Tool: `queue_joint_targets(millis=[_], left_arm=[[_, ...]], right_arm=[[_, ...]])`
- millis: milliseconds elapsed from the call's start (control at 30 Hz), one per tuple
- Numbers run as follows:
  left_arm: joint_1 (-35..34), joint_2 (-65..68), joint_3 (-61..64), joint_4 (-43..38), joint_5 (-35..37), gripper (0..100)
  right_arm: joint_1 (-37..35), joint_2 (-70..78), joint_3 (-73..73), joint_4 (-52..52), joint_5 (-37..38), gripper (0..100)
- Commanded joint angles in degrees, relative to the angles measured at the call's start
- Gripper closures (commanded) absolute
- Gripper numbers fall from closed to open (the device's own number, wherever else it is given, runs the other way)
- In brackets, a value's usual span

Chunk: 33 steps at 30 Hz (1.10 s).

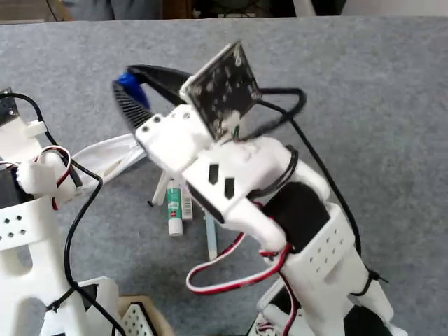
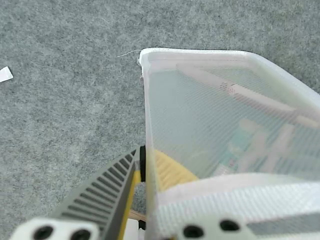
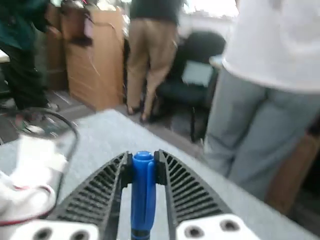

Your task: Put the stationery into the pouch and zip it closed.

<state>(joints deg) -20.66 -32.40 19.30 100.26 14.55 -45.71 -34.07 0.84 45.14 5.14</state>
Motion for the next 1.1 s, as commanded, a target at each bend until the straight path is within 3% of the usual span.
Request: queue_joint_targets(millis=[0, 167, 367, 700, 1067], left_arm=[[-1.89, 1.76, 6.55, 0.79, -0.53, 97], [-1.54, 1.76, 6.2, 0.79, -0.53, 97], [-1.54, 1.76, 6.29, 0.79, -0.62, 97], [-1.98, 1.76, 6.2, 0.79, -0.7, 97], [-1.89, 1.76, 6.11, 0.79, -0.44, 97]], right_arm=[[-4.57, -0.75, -5.41, -5.19, 4.75, 98.6], [-11.96, 3.03, -10.15, -6.42, 13.63, 98.6], [-18.55, 6.99, -14.64, -7.56, 14.86, 98.6], [-18.73, 7.16, 0.48, -28.66, 14.95, 98.6], [-18.73, -2.33, 9.45, -31.12, 14.95, 98.6]])
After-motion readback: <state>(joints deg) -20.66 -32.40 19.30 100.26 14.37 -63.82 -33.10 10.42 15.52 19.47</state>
